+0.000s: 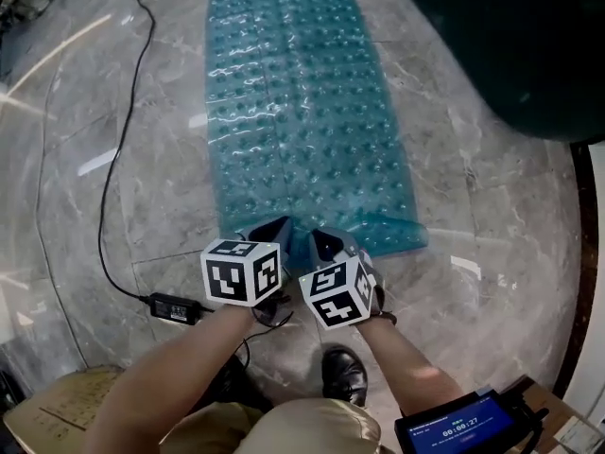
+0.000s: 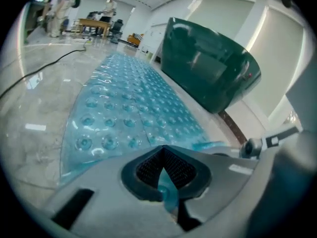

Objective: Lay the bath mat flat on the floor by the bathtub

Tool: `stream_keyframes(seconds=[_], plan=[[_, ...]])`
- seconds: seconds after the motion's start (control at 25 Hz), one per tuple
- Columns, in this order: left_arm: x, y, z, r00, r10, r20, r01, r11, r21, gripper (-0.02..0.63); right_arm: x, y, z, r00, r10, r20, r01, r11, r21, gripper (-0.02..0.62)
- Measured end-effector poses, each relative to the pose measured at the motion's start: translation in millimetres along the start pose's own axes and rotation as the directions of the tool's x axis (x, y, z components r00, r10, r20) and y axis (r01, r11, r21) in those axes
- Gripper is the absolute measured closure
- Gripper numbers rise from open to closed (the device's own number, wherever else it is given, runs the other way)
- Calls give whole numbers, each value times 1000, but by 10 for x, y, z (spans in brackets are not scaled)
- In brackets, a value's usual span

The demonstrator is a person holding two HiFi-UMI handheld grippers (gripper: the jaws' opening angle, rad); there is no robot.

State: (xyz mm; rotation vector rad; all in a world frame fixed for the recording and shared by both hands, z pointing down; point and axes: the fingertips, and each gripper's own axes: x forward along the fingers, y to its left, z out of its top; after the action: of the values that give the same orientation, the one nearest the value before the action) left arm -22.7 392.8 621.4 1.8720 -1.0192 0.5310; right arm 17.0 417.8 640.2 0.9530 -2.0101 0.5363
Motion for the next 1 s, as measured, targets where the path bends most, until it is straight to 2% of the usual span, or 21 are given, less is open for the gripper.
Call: stream_keyframes(seconds=[0.08, 0.24, 0.52, 0.64, 0.72, 0.8, 0.88, 1.0], plan=[[-81, -104, -11, 1000, -14, 20, 14, 999, -45, 600, -112, 58, -85, 1000, -12, 8, 12, 1000, -26, 589], [-69, -98, -259, 1000, 2, -23, -4, 998, -61, 600, -299, 210, -321, 1000, 15, 26, -15, 1000, -3, 589], [-64, -114, -753, 991, 20, -133, -32, 996, -85, 600, -526, 525, -741, 992, 123, -27, -122, 991, 49, 589], [-82, -98, -982, 989, 38, -142, -52, 994, -97, 600, -630, 487, -697, 989, 149, 21, -150, 985, 83, 588], [-98, -77, -1121, 990, 50, -134, -65, 992, -109, 600, -690, 318, -540, 988, 122, 97, -134, 981, 138, 588], [-123, -77, -1217, 991, 67, -119, -80, 991, -106, 600, -678, 117, -448, 990, 69, 124, -91, 980, 175, 588], [-172, -114, -1262, 990, 80, -112, -90, 992, -90, 600, -603, -27, -472, 996, 27, 85, -42, 982, 186, 588], [-206, -173, -1236, 990, 76, -115, -83, 995, -59, 600, -439, -110, -687, 999, 6, -43, 1, 987, 163, 588]])
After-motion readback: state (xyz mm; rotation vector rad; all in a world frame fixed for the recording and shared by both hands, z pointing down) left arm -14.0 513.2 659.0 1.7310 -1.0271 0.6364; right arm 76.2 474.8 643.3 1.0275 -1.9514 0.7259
